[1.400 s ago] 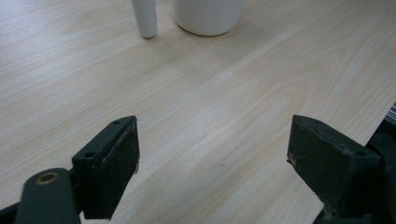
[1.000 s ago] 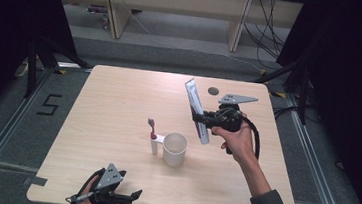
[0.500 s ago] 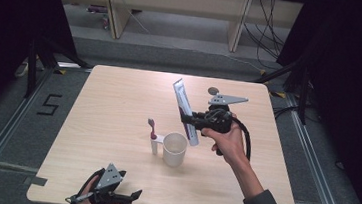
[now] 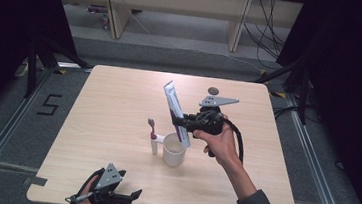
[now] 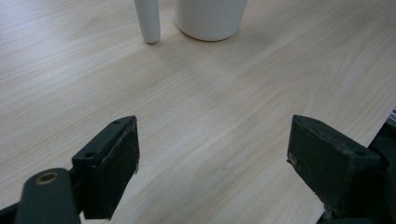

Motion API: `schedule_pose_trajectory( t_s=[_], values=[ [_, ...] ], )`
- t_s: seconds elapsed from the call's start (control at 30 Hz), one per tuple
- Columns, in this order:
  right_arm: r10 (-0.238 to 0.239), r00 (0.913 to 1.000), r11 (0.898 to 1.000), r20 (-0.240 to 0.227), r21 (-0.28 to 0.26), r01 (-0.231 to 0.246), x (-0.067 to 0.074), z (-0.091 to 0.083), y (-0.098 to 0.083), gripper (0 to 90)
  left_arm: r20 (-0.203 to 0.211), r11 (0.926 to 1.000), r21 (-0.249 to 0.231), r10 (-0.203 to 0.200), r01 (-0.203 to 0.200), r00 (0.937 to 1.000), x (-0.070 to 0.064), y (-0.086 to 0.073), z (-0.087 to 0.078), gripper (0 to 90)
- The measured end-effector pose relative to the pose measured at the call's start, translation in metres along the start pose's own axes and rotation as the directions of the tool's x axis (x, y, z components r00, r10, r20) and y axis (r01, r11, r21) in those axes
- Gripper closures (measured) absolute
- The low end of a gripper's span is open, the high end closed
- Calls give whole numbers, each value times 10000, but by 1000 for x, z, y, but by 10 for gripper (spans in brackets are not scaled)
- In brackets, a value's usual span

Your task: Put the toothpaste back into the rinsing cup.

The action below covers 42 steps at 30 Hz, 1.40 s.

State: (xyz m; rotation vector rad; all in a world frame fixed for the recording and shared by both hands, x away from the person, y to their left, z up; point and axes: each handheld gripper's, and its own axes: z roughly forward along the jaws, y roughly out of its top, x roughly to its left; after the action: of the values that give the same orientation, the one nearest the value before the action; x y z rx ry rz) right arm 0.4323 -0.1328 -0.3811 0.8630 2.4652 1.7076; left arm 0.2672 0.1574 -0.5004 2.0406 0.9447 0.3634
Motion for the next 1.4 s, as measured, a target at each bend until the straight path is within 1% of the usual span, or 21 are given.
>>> schedule_pose_trajectory(
  t_s=[0.1,0.13,0.27,0.4,0.47,0.5,0.53,0.57,0.6,0.67,0.73,0.8,0.9,0.97,1.03,1.13,1.17,1.27,1.33,1.37,1.4],
  values=[
    [-79,9998,10000,-162,41,80,1,5,-1,763,-28,10000,64,67,-66,10000,1,0,-1,166],
    [-228,9997,9997,-43,1,228,1,6,-1,763,60,9998,-147,-101,102,9999,-1,0,1,166],
    [-107,9998,9999,-183,113,109,3,11,-3,763,55,9998,-149,-154,155,9999,-2,0,1,166],
    [-250,9995,9996,-178,127,252,2,16,-7,763,75,9997,-159,-160,161,9998,-2,0,1,166],
    [-44,9999,9996,-131,281,48,3,19,-10,763,83,9998,-155,-147,148,9999,-2,0,1,166],
    [-244,9996,9993,-108,294,247,0,20,-11,763,125,9996,-244,-159,162,9998,-2,0,1,166],
    [-12,9998,9996,-190,266,17,1,21,-12,763,103,9997,-212,-148,150,9998,-2,0,1,166],
    [-237,9995,9995,-224,214,242,-1,22,-14,762,91,9999,-101,-37,38,10000,-2,0,1,166],
    [-70,9998,9995,-199,313,76,-1,22,-15,763,98,10000,1,0,0,10000,-2,0,1,166],
    [-353,9992,9989,-162,315,358,-3,25,-19,762,88,10000,-44,-27,28,10000,-2,0,1,166],
    [-90,9998,9993,-202,361,97,-2,27,-23,762,88,10000,-45,17,-17,10000,-2,0,2,166],
    [-280,9995,9986,-134,444,285,-4,29,-26,762,51,10000,44,62,-62,10000,-2,-1,1,166],
    [-162,9997,9988,-165,451,170,-4,33,-30,762,95,10000,-65,11,-10,10000,-1,0,1,166],
    [-374,9993,9982,-49,460,376,-6,34,-32,762,105,10000,19,32,-32,9999,-2,0,0,166],
    [-187,9998,9979,-117,611,194,-5,36,-34,762,91,10000,-5,32,-32,10000,-2,0,1,166],
    [-405,9991,9977,-115,532,410,-7,38,-36,762,89,10000,-5,21,-21,10000,-2,0,1,166],
    [-157,9997,9977,-185,651,169,-5,39,-37,762,121,10000,20,61,-61,9999,-2,0,0,166],
    [-501,9985,9962,-226,698,516,-7,40,-38,762,94,10000,-79,27,-27,10000,-1,0,1,166],
    [-383,9991,9966,-170,722,395,-6,41,-41,761,82,10000,9,44,-44,10000,-2,0,0,166],
    [-586,9980,9953,-218,762,601,-8,41,-41,761,99,9999,-82,-62,62,9999,-3,-1,1,166],
    [-358,9993,9948,-114,945,367,-6,40,-43,761,101,10000,-50,-17,18,9999,-3,0,1,166]
  ],
)
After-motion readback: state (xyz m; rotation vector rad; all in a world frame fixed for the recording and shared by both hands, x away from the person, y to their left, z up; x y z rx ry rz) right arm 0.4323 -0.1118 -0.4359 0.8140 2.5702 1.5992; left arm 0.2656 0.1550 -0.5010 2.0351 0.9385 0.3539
